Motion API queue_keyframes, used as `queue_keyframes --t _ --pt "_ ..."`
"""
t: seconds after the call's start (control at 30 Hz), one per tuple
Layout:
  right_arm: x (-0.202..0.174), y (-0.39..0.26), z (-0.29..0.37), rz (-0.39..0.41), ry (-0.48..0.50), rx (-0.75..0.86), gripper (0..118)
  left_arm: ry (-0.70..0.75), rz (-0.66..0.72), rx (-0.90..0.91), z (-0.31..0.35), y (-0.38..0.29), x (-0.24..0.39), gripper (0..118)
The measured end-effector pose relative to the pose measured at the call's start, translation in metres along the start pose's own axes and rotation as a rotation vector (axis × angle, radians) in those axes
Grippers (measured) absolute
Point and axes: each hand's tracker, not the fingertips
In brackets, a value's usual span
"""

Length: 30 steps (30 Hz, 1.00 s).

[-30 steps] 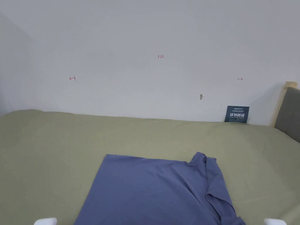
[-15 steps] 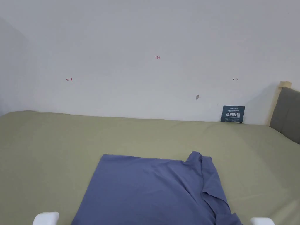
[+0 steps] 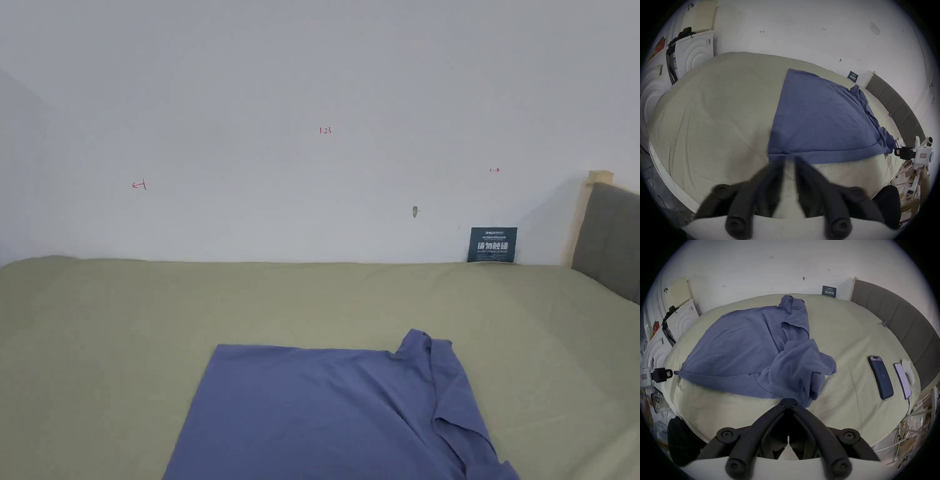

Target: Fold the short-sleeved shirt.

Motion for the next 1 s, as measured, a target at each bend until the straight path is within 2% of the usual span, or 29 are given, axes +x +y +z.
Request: queue_keyframes --t 0.03,0.07,0.17,0.23,0.27,0.37,0.4,0.43,0.47,0.5,0.53,0.6,0.67,0.7,0.73,0.8,0.9,1.0 --pt "0.0 0.002 -0.001 -0.002 0.001 -0.001 0 -0.001 -0.004 0.006 -0.004 0.001 0.0 83" --pt "0.001 0.003 -0.002 -0.007 0.004 -0.001 0 -0.013 -0.003 0.015 -0.008 0.002 -0.001 88" --pt "0.007 0.006 -0.007 -0.037 0.023 -0.006 0 -0.038 0.006 0.032 -0.021 0.007 0.003 88" --pt "0.01 0.008 -0.009 -0.05 0.024 -0.007 0 -0.021 -0.005 0.0 -0.035 0.009 0.006 83" --pt "0.011 0.009 -0.009 -0.051 0.02 -0.005 0 -0.001 -0.007 -0.036 -0.044 0.009 0.006 76" --pt "0.014 0.011 -0.008 -0.046 0.009 0.008 1 -0.027 0.033 -0.072 -0.055 0.004 0.002 19" --pt "0.017 0.012 -0.008 -0.05 0.009 0.013 8 -0.001 0.03 -0.05 -0.053 0.003 0.001 15" --pt "0.019 0.013 -0.01 -0.057 0.012 0.015 22 0.003 0.024 -0.03 -0.05 0.004 -0.002 12" --pt "0.023 0.014 -0.013 -0.067 0.017 0.008 47 -0.085 0.058 -0.024 -0.049 0.005 -0.007 11" --pt "0.027 0.015 -0.019 -0.074 0.02 -0.016 82 -0.093 0.089 -0.027 -0.049 0.006 -0.009 11" --pt "0.031 0.016 -0.026 -0.074 0.024 -0.069 97 -0.08 0.098 -0.026 -0.046 0.007 -0.01 11" --pt "0.03 0.016 -0.037 -0.064 0.019 -0.114 93 -0.078 0.091 -0.019 -0.045 0.008 -0.007 11" --pt "0.031 0.013 -0.044 -0.06 0.014 -0.07 94 -0.071 0.062 -0.006 -0.044 0.009 -0.003 11" --pt "0.03 0.011 -0.047 -0.056 0.007 -0.061 91 -0.07 0.058 -0.005 -0.043 0.009 -0.002 11" --pt "0.03 0.011 -0.051 -0.051 0.002 -0.054 76 -0.07 0.059 -0.004 -0.043 0.01 -0.001 11" --pt "0.029 0.01 -0.057 -0.041 -0.013 -0.032 10 -0.072 0.067 -0.001 -0.043 0.01 -0.003 11" --pt "0.025 0.007 -0.051 0.015 0.04 0.023 10 -0.075 0.083 0.007 -0.039 0.011 -0.002 11" --pt "0.015 0.005 -0.037 0.088 0.013 0.076 10 -0.074 0.086 0.026 -0.033 0.014 0.0 11"
